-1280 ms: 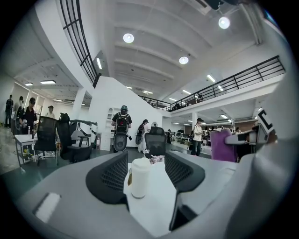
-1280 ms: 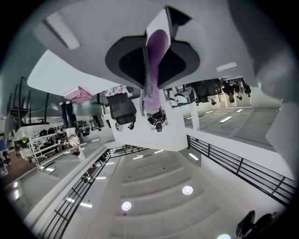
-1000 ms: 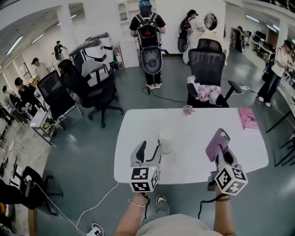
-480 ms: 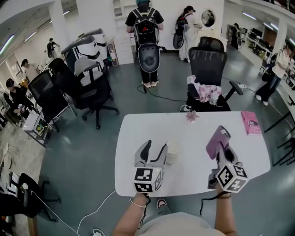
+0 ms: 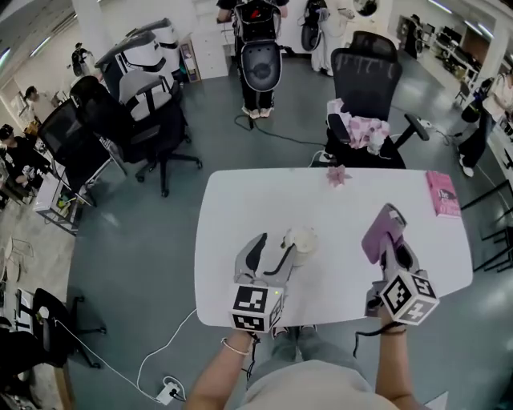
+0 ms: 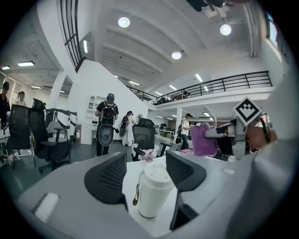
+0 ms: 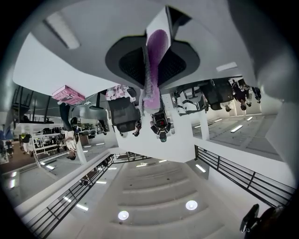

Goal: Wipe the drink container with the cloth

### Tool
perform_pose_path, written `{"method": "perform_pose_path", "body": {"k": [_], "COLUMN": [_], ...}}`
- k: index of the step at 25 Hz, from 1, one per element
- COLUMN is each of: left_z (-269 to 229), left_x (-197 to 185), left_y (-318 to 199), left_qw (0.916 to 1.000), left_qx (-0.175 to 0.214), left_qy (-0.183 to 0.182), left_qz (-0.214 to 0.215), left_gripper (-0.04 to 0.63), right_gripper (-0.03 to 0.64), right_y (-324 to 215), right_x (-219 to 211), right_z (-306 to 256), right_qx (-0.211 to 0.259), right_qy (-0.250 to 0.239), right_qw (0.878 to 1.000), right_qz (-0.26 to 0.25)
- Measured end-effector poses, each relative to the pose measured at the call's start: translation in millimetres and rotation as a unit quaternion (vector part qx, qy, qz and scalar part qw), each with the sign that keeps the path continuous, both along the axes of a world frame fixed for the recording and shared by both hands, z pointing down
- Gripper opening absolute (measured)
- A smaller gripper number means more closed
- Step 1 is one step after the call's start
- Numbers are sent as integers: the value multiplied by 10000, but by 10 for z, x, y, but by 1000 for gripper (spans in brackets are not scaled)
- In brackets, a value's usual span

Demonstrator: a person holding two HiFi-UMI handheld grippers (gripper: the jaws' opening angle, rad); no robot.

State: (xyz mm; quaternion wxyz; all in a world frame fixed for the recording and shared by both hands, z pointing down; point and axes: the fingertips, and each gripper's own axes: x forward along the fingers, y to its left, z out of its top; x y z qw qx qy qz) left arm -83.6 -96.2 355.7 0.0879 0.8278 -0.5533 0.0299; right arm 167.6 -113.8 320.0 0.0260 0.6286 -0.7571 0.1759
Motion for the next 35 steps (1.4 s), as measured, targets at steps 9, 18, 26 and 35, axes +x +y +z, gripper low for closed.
{"method": "perform_pose_path", "body": {"k": [9,18,26,35], "left_z": [120,341,435,593], "left_x": [119,334,443,512], "left_y": [100,92,-9,-120], "left_qw": [9996,9968,9937,9902], "left_qx": [-141,-296,-310,-352], "left_qy": [-148,-443,-739,-993], "left_qz": [211,599,786,913], "left_gripper": [262,273,276,282], "right_gripper": [71,71,71,71], "right_y": [-68,-65,-28,-57], "right_x": [-80,43,156,168], "right_z": [14,185,367,564], "right_qx": [-67,-258,-511,-702], "right_qy": [37,22,9,-36], "right_qw": [9997,9996,9987,9975], "right_qz": [-225,-123,-12,-59]}}
